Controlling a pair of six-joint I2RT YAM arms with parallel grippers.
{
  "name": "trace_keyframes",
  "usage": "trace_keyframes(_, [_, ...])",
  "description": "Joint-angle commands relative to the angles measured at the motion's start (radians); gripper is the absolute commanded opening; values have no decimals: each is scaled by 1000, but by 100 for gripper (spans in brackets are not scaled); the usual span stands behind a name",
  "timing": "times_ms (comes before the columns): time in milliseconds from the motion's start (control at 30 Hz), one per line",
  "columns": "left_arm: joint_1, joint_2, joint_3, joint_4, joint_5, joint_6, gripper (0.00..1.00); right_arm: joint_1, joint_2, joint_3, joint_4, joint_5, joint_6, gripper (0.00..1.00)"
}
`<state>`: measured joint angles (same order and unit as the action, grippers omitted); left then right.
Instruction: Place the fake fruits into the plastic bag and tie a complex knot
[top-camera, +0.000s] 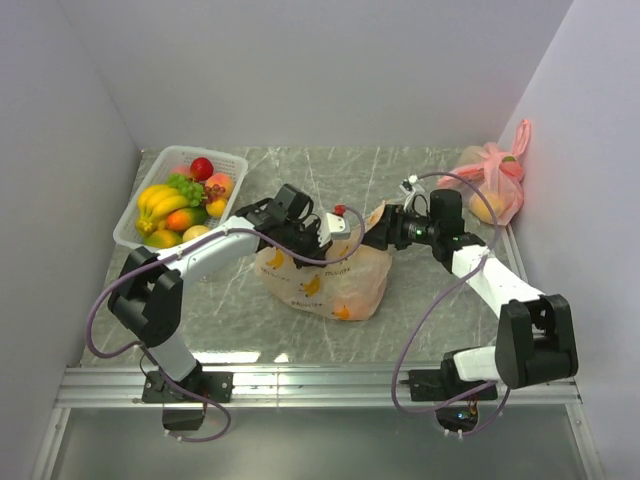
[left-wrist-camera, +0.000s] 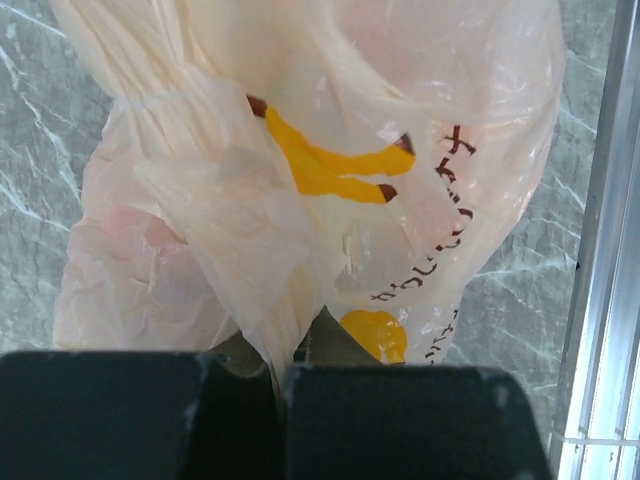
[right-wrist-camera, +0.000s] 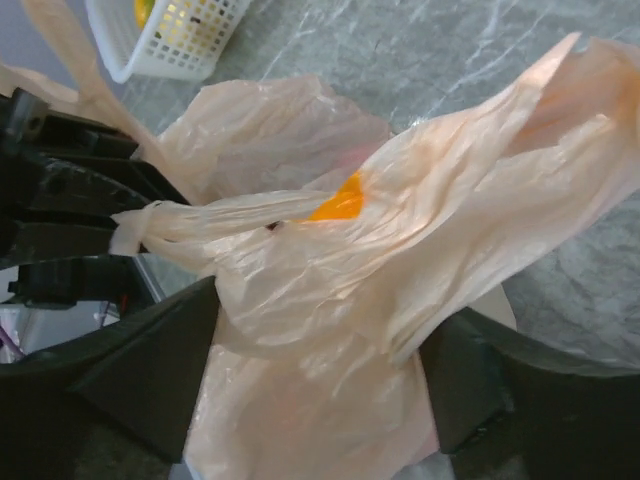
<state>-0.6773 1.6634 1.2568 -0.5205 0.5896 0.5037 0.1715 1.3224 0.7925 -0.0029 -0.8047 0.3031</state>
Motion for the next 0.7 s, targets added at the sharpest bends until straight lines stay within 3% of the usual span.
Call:
trace_keyframes(0, [-21, -27, 21, -7, 0, 30, 1, 32, 27, 11, 181, -37, 99, 71])
trace_keyframes(167, [-83, -28, -25, -61, -72, 134, 2, 53, 101, 71, 254, -13, 215, 40])
trace_keyframes(200, [-94, -33, -39, -61, -89, 147, 2, 54, 133, 98, 251, -8, 223, 24])
trace_keyframes(300, [-117, -57, -76, -55, -137, 164, 4, 60, 181, 143, 233, 5, 228, 0])
trace_keyframes(433, [-119, -111, -70, -58, -178, 142, 20, 75, 186, 156, 190, 16, 189, 0])
trace_keyframes(467, [-119, -123, -56, -64, -203, 124, 26, 77, 178, 146, 185, 16, 180, 0])
trace_keyframes(500, [-117, -135, -48, -67, -214, 110, 40, 79, 158, 137, 184, 15, 173, 0])
trace_keyframes(600, [-113, -174, 1, -107, -228, 69, 60, 86, 118, 113, 173, -2, 148, 0])
trace_keyframes(667, [-105, -192, 36, -122, -223, 39, 64, 91, 98, 99, 169, -11, 131, 0])
